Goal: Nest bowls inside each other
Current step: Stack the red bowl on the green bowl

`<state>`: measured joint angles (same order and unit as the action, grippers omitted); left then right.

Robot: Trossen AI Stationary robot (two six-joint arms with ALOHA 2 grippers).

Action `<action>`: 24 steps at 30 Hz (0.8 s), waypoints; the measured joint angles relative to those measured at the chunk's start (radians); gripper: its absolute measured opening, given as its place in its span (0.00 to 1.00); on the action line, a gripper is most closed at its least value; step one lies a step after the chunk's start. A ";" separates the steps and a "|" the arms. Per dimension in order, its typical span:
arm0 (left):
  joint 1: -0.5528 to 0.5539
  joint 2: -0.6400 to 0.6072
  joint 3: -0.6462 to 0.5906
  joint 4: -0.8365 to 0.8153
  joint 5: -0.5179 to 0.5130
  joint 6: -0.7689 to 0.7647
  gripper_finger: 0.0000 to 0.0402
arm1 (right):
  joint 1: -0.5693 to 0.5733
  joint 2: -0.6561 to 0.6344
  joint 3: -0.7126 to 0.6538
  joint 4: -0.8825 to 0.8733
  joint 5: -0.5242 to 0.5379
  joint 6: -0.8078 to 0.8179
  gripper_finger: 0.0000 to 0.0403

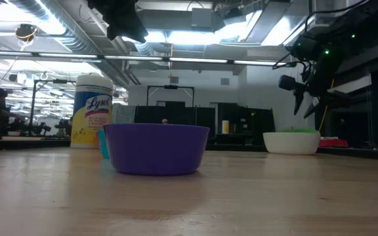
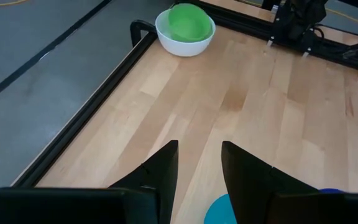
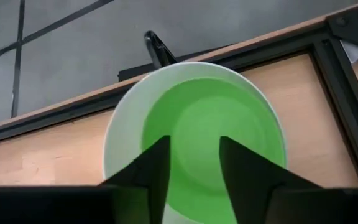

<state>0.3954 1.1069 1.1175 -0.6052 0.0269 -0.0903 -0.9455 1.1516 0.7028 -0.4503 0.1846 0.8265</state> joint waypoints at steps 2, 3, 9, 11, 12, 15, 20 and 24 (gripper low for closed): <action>0.000 0.000 0.000 0.000 0.001 0.007 0.30 | 0.000 0.000 0.019 0.003 -0.003 0.000 0.40; 0.000 0.000 0.000 -0.001 0.001 0.007 0.30 | 0.000 0.000 0.031 0.008 -0.012 0.000 0.42; 0.000 0.002 0.000 0.004 0.002 0.036 0.30 | 0.038 0.001 0.096 0.196 -0.196 -0.019 0.47; 0.000 0.009 0.000 0.003 0.002 0.055 0.30 | 0.100 0.013 0.110 0.315 -0.270 0.007 0.47; 0.000 0.014 0.000 0.002 -0.002 0.060 0.30 | 0.138 0.025 0.118 0.373 -0.292 0.021 0.46; 0.000 0.038 0.000 -0.009 -0.030 0.062 0.30 | 0.274 0.094 0.166 0.451 -0.293 0.037 0.43; 0.058 0.130 0.000 -0.157 -0.047 0.058 0.31 | 0.445 0.292 0.278 0.463 -0.255 0.020 0.39; 0.126 0.234 -0.017 -0.237 0.025 0.086 0.31 | 0.489 0.417 0.404 0.536 -0.282 -0.024 0.38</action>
<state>0.5217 1.3404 1.1008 -0.8418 0.0515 -0.0040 -0.4565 1.5683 1.1067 0.0855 -0.0970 0.8026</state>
